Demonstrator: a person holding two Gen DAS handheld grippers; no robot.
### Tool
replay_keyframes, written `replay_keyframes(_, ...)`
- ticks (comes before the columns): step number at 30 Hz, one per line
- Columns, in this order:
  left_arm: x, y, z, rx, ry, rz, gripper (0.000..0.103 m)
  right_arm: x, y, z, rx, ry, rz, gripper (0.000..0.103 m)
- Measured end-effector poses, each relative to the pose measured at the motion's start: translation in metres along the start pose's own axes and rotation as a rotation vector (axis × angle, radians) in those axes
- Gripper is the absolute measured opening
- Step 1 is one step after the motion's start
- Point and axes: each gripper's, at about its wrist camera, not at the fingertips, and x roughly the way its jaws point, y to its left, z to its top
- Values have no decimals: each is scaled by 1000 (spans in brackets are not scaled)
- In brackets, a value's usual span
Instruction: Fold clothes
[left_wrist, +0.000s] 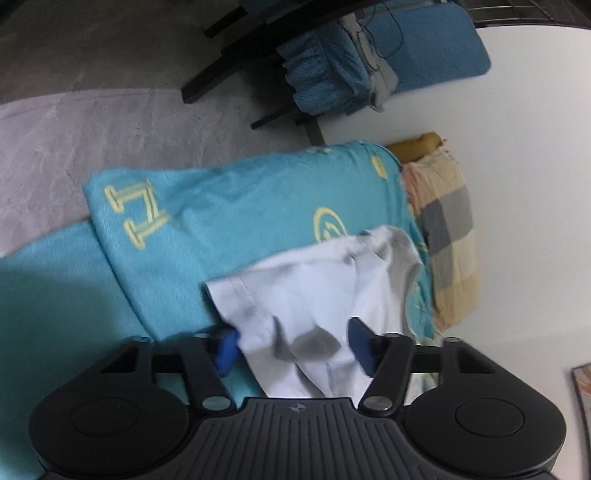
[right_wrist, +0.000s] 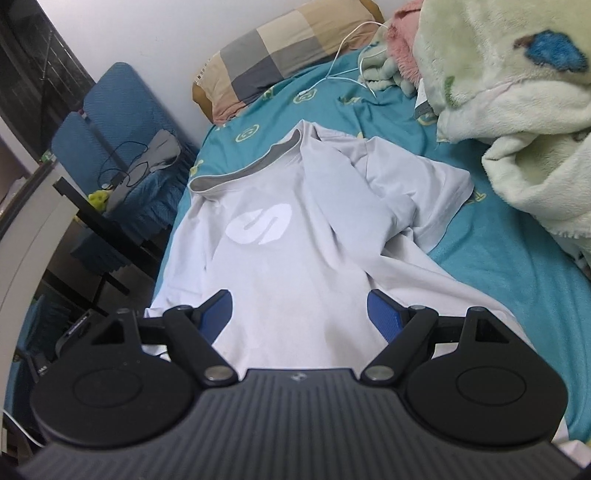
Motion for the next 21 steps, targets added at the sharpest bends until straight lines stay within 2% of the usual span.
replay_keyframes(2, 5, 1, 7, -1, -5, 21, 27, 3, -1, 0, 8, 12, 2, 82)
replay_keyframes(3, 7, -1, 10, 12, -4, 41, 22, 3, -1, 0, 14, 15, 3, 82)
replay_keyframes(4, 8, -6, 14, 48, -9, 76, 12, 3, -2, 0, 19, 16, 3, 82)
replay_keyframes(7, 3, -32, 29, 201, -69, 174, 8, 1, -4, -1, 30, 15, -1, 82)
replay_keyframes(10, -8, -81, 52, 402, -141, 250, 8, 1, -5, -1, 37, 16, -4, 82)
replay_keyframes(11, -12, -103, 60, 496, -164, 271, 8, 1, -5, -1, 37, 17, -5, 82)
replay_keyframes(12, -17, -124, 65, 602, -186, 273, 8, 2, -5, 0, 37, 17, -5, 82)
replay_keyframes(15, -37, -178, 61, 916, -246, 210, 9, 4, -3, 0, 30, 20, -5, 82)
replay_keyframes(16, -41, -187, 59, 980, -258, 195, 9, 5, -3, 0, 30, 22, -6, 82)
replay_keyframes(19, -40, -175, 55, 961, -236, 207, 14, 9, -4, 1, 36, 32, -5, 82)
replay_keyframes(21, -36, -150, 56, 865, -202, 215, 18, 12, -5, 1, 43, 40, -2, 82)
